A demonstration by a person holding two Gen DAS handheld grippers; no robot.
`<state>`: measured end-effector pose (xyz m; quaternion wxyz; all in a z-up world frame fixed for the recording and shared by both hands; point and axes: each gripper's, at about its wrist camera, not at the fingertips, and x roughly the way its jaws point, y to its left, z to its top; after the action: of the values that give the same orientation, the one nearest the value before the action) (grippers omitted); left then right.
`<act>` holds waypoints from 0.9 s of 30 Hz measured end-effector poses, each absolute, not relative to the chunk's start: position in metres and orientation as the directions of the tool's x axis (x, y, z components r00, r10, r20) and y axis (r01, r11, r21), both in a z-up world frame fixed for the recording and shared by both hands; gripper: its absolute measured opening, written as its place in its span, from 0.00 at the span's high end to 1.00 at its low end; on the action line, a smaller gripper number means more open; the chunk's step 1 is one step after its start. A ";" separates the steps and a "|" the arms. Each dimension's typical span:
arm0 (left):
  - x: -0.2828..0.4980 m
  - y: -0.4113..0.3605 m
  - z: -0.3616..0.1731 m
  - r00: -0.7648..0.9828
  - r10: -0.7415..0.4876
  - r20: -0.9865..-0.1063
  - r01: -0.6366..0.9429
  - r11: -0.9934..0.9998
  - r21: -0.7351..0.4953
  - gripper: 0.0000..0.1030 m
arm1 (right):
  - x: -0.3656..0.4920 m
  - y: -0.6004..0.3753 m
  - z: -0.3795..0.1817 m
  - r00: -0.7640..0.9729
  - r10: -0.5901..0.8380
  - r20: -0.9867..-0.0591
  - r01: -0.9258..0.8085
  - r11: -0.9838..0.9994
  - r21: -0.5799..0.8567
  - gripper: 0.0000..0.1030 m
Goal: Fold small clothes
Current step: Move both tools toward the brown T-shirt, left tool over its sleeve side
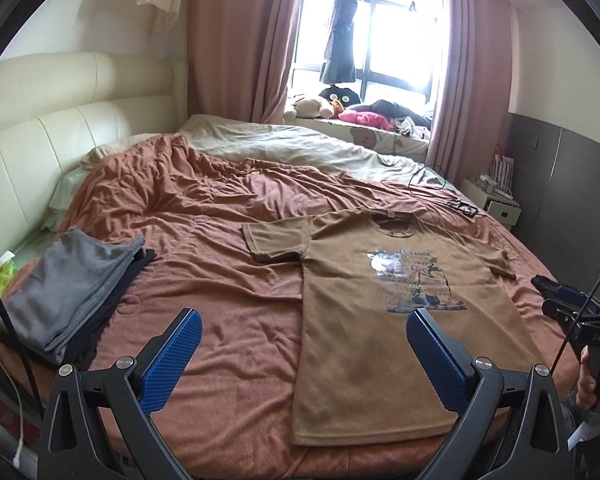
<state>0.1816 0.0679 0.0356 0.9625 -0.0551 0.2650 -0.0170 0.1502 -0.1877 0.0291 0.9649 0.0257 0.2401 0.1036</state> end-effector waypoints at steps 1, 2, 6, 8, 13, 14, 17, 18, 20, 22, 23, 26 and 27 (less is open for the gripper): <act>0.188 0.069 0.036 0.860 -0.067 -0.506 0.007 0.993 -0.119 0.01 | 0.156 -0.189 0.029 0.861 0.218 -0.460 -0.193 0.976 0.102 0.00; 0.195 0.071 0.037 0.861 -0.073 -0.504 0.012 0.992 -0.124 0.01 | 0.163 -0.191 0.028 0.857 0.230 -0.461 -0.204 0.973 0.107 0.00; 0.222 0.077 0.038 0.857 -0.073 -0.510 0.010 0.992 -0.124 0.05 | 0.188 -0.195 0.029 0.849 0.244 -0.469 -0.214 0.970 0.117 0.00; 0.237 0.081 0.038 0.854 -0.068 -0.516 0.004 0.992 -0.124 0.07 | 0.203 -0.198 0.029 0.849 0.232 -0.476 -0.199 0.973 0.118 0.00; 0.277 0.093 0.033 0.839 -0.072 -0.540 -0.004 0.990 -0.138 0.15 | 0.235 -0.194 0.032 0.855 0.213 -0.474 -0.179 0.977 0.117 0.00; 0.286 0.096 0.031 0.835 -0.072 -0.546 -0.007 0.990 -0.141 0.16 | 0.242 -0.193 0.033 0.854 0.216 -0.473 -0.179 0.976 0.122 0.00; 0.312 0.103 0.026 0.821 -0.088 -0.563 -0.004 0.987 -0.161 0.21 | 0.262 -0.190 0.034 0.852 0.221 -0.474 -0.183 0.975 0.127 0.00; 0.321 0.105 0.025 0.816 -0.090 -0.572 -0.006 0.986 -0.164 0.22 | 0.268 -0.190 0.035 0.852 0.215 -0.478 -0.176 0.976 0.125 0.00; 0.334 0.108 0.022 0.809 -0.093 -0.581 -0.004 0.986 -0.165 0.23 | 0.283 -0.188 0.036 0.848 0.224 -0.481 -0.183 0.974 0.131 0.07; 0.348 0.112 0.021 0.805 -0.089 -0.587 -0.010 0.987 -0.163 0.23 | 0.293 -0.187 0.035 0.843 0.230 -0.487 -0.185 0.973 0.138 0.07; 0.358 0.115 0.019 0.801 -0.088 -0.592 -0.012 0.986 -0.164 0.23 | 0.300 -0.187 0.035 0.838 0.243 -0.488 -0.194 0.970 0.149 0.07; 0.380 0.120 0.016 0.792 -0.076 -0.605 -0.021 0.988 -0.152 0.24 | 0.326 -0.186 0.033 0.826 0.262 -0.498 -0.199 0.964 0.176 0.07; 0.389 0.123 0.014 0.786 -0.067 -0.615 -0.030 0.989 -0.146 0.24 | 0.334 -0.186 0.032 0.827 0.252 -0.502 -0.188 0.966 0.174 0.08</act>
<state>0.3893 0.1234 0.0135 0.9421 -0.0742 0.3270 -0.0098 0.3336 -0.1860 0.0324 0.9541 0.0587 0.2702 0.1153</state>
